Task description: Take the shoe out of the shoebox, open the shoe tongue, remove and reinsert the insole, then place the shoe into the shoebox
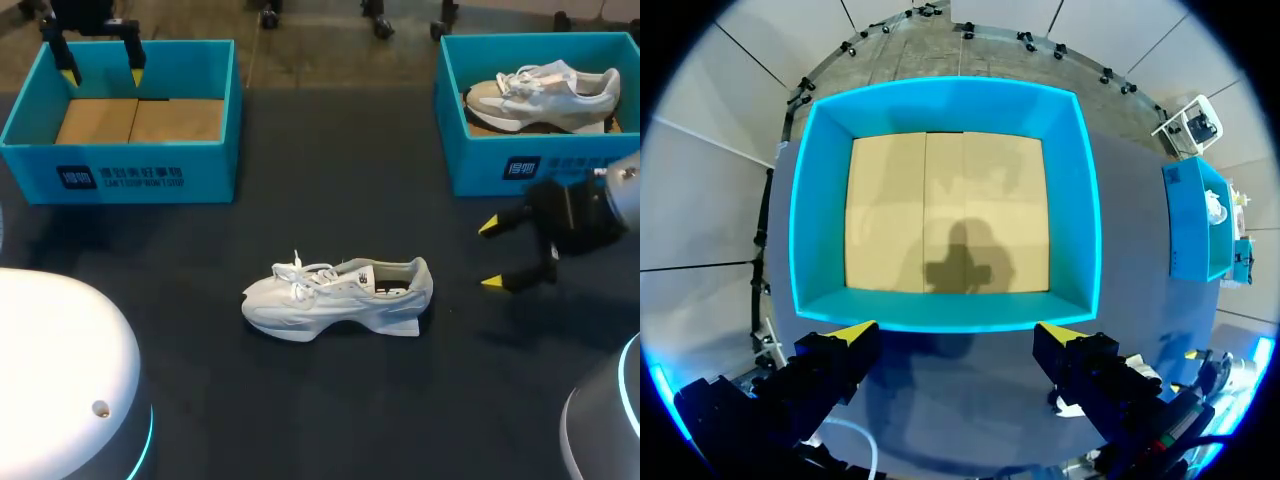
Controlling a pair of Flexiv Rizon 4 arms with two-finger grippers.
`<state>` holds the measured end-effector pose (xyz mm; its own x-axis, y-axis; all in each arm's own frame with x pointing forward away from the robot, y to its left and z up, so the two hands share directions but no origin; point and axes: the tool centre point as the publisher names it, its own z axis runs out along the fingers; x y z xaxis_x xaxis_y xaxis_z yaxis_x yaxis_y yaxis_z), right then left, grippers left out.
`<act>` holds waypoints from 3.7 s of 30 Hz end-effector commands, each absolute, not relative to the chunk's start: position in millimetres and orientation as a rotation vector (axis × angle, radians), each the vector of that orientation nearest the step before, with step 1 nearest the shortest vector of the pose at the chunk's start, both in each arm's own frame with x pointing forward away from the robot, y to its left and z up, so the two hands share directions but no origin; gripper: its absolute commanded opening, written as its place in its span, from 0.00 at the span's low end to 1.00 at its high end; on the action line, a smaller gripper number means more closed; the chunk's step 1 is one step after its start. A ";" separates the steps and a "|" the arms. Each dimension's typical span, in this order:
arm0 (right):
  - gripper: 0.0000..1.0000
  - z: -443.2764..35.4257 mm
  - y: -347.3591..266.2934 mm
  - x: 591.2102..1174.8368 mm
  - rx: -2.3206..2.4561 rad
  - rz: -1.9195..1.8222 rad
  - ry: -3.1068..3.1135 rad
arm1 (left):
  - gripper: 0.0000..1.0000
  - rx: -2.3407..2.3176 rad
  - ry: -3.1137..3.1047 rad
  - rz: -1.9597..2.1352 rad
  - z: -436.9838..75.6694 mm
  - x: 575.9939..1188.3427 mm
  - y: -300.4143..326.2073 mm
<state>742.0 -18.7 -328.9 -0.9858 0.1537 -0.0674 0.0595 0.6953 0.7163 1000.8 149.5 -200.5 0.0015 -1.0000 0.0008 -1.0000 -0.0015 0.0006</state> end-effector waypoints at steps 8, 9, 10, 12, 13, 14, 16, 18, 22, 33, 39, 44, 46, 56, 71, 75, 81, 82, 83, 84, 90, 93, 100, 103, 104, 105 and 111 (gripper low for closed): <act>1.00 -348.7 -16.2 728.5 0.149 1.506 2.587 | 1.00 2.222 -2.220 0.001 -200.5 1000.4 149.7; 1.00 -349.4 -15.6 728.3 0.145 1.507 2.582 | 1.00 2.222 -2.220 0.001 -200.5 1000.4 149.7; 1.00 -350.2 -15.0 728.0 0.138 1.507 2.576 | 1.00 2.222 -2.220 0.001 -200.5 1000.4 149.7; 1.00 -352.2 -14.0 727.8 0.120 1.506 2.570 | 1.00 2.222 -2.220 0.001 -200.5 1000.4 149.7; 1.00 -353.2 -13.4 727.7 0.112 1.504 2.571 | 1.00 2.222 -2.220 0.001 -200.5 1000.4 149.7; 1.00 -354.4 -12.9 727.6 0.105 1.500 2.572 | 1.00 2.222 -2.220 0.001 -200.5 1000.4 149.7; 1.00 -357.6 -12.8 726.8 0.094 1.506 2.564 | 1.00 2.222 -2.220 0.001 -200.5 1000.4 149.7; 1.00 -362.9 -12.6 725.0 0.079 1.503 2.575 | 1.00 2.222 -2.220 0.001 -200.5 1000.4 149.7; 1.00 -371.5 -13.0 721.7 0.097 1.510 2.572 | 1.00 2.222 -2.220 0.001 -200.5 1000.4 149.7; 1.00 -377.0 -13.7 719.2 0.190 1.480 2.630 | 1.00 2.222 -2.220 0.001 -200.5 1000.4 149.7; 1.00 -377.0 -13.7 719.2 0.190 1.480 2.630 | 1.00 2.222 -2.220 0.001 -200.5 1000.4 149.7; 1.00 -377.0 -13.7 719.2 0.190 1.480 2.630 | 1.00 2.222 -2.220 0.001 -200.5 1000.4 149.7; 1.00 -377.0 -13.7 719.2 0.190 1.480 2.630 | 1.00 2.222 -2.220 0.001 -200.5 1000.4 149.7; 1.00 -389.9 10.8 727.0 0.259 1.438 2.655 | 1.00 2.222 -2.220 0.001 -200.5 1000.4 149.7; 1.00 -402.7 50.5 729.4 0.218 1.490 2.616 | 1.00 2.222 -2.220 0.001 -200.5 1000.4 149.7; 1.00 -406.7 60.1 729.3 0.209 1.510 2.613 | 1.00 2.222 -2.220 0.001 -200.5 1000.4 149.7; 1.00 -411.7 74.8 735.1 0.205 1.545 2.597 | 1.00 2.222 -2.220 0.001 -200.5 1000.4 149.7; 1.00 -411.7 77.8 736.5 0.201 1.549 2.595 | 1.00 2.222 -2.220 0.001 -200.5 1000.4 149.7; 1.00 -412.1 80.4 737.8 0.200 1.551 2.595 | 1.00 2.222 -2.220 0.001 -200.5 1000.4 149.7; 1.00 -412.7 81.6 738.6 0.197 1.557 2.592 | 1.00 2.222 -2.220 0.001 -200.5 1000.4 149.7; 1.00 -416.6 96.5 743.0 0.178 1.587 2.585 | 1.00 2.222 -2.220 0.001 -200.5 1000.4 149.7; 1.00 -419.5 102.6 743.2 0.175 1.606 2.576 | 1.00 2.222 -2.220 0.001 -200.5 1000.4 149.7; 1.00 -425.0 112.3 742.6 0.166 1.629 2.580 | 1.00 2.222 -2.220 0.001 -200.5 1000.4 149.7; 1.00 -426.6 113.8 742.8 0.168 1.635 2.580 | 1.00 2.222 -2.220 0.001 -200.5 1000.4 149.7; 1.00 -427.0 114.6 743.1 0.168 1.636 2.578 | 1.00 2.222 -2.220 0.001 -200.5 1000.4 149.7; 1.00 -427.1 115.1 743.3 0.169 1.636 2.577 | 1.00 2.222 -2.220 0.001 -200.5 1000.4 149.7; 0.00 -427.6 118.5 744.5 0.167 1.649 2.572 | 1.00 2.222 -2.220 0.001 -200.5 1000.4 149.7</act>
